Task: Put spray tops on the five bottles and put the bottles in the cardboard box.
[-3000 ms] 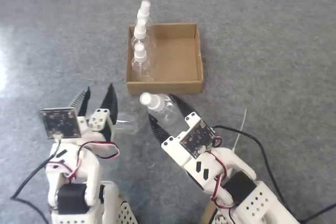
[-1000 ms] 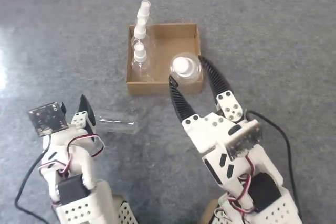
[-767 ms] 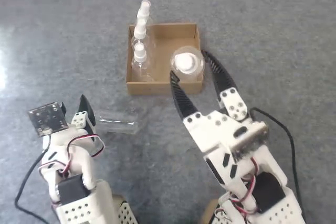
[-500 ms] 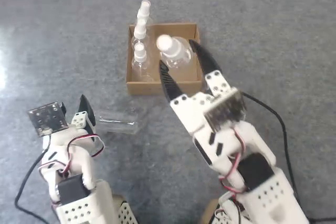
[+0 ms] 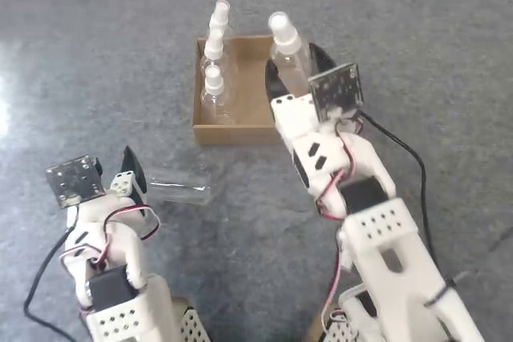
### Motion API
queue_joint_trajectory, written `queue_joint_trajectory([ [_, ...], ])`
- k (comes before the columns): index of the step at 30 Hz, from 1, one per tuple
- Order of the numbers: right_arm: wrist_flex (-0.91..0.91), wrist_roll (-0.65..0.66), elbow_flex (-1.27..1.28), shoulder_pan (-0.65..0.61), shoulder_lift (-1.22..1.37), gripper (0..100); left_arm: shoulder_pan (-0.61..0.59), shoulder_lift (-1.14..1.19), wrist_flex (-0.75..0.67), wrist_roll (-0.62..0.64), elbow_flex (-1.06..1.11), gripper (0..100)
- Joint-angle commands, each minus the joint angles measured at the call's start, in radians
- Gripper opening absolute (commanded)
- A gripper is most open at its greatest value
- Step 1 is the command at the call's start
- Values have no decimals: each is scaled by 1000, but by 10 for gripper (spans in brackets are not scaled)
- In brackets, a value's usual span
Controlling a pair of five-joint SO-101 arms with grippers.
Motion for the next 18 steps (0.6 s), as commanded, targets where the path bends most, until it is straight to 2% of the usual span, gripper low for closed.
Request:
queue_joint_trajectory([
  [1,-88,-31,-66,22,59,165,-5,-12,-35,-9,-12,181],
  [12,-170,-144,-66,13,170,169,-5,-12,-35,-9,-12,181],
  [18,-220,-140,-68,16,185,169,-5,-12,-35,-9,-10,181],
])
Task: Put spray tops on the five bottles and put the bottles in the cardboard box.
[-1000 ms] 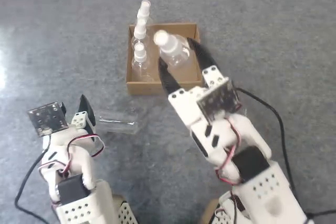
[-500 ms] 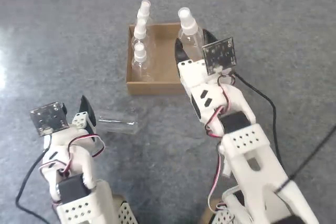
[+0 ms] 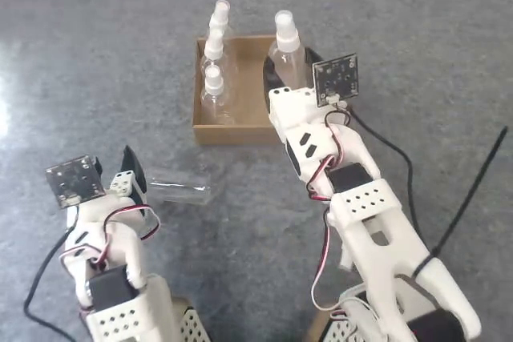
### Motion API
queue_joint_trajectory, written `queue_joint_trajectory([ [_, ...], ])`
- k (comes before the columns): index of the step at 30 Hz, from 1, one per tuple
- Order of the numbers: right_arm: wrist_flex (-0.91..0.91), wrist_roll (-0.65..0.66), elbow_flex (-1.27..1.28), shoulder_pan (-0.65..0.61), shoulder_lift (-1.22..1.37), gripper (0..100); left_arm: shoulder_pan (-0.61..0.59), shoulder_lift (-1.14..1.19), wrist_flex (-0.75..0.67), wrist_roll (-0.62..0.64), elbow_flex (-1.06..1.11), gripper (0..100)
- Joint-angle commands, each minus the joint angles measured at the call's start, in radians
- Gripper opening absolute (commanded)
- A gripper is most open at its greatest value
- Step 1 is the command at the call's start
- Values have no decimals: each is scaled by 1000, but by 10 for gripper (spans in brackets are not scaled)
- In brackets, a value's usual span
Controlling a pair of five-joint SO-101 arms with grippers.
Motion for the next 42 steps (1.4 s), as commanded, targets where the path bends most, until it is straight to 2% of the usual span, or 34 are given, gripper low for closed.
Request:
queue_joint_trajectory([
  [1,-61,-9,-71,8,19,168,-5,-12,-29,-9,-10,181],
  [9,-105,-12,-210,13,291,166,-5,-12,-29,-9,-10,181],
  [19,-387,-9,-253,15,535,166,-5,-12,-29,-9,-10,181],
  [27,-390,-14,-391,68,710,166,-5,-12,-29,-9,-8,181],
  [42,-389,-14,-560,73,918,166,-5,-12,-29,-11,-7,181],
])
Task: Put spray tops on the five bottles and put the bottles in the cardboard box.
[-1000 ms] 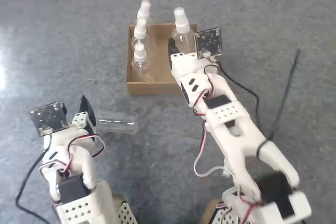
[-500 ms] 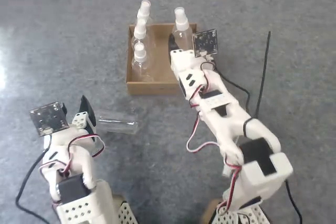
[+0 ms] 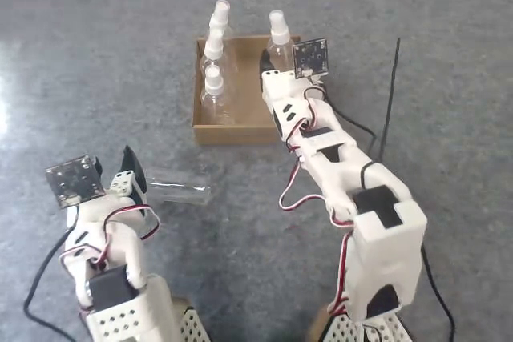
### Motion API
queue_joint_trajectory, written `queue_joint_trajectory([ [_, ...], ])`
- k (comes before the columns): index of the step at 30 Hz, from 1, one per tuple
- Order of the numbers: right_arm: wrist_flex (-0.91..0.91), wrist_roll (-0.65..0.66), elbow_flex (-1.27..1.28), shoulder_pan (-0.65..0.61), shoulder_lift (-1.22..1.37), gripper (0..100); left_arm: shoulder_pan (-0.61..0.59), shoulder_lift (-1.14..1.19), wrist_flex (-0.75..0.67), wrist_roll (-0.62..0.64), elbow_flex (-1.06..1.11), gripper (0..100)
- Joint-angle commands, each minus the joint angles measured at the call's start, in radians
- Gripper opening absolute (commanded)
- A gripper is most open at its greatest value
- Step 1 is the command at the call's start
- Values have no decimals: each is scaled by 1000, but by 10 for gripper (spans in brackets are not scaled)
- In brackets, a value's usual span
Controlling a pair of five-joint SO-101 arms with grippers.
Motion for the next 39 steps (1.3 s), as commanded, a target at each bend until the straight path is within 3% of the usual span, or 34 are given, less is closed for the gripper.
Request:
queue_joint_trajectory([
  [1,-24,-11,-97,15,10,166,-5,-12,-29,-11,-7,181],
  [39,-25,-3,-143,18,84,179,-5,-12,-25,-11,-5,181],
])
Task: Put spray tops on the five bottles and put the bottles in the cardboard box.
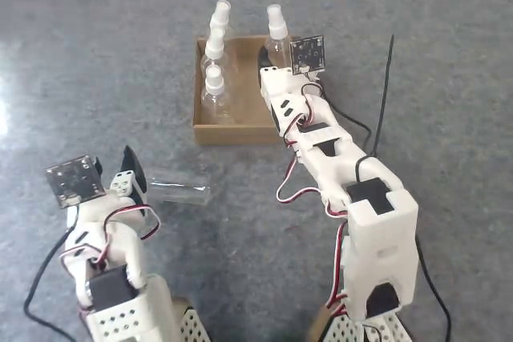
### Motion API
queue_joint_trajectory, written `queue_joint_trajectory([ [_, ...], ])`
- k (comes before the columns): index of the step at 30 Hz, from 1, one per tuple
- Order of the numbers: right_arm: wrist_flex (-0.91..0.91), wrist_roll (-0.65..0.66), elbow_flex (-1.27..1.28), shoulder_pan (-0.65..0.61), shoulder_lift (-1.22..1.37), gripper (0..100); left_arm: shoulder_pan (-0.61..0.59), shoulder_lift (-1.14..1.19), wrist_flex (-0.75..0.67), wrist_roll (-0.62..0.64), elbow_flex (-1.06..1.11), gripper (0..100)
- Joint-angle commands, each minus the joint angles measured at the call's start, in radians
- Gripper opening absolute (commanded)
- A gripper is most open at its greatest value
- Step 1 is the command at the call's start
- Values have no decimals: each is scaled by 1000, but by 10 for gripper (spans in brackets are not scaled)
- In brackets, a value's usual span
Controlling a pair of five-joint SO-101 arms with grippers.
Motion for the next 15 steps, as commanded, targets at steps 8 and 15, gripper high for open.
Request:
queue_joint_trajectory([
  [8,-19,-3,-40,15,-7,270,-5,-12,-25,-11,-5,181],
  [15,-19,-3,-37,15,-10,270,-5,-12,-25,-11,-5,181],
])
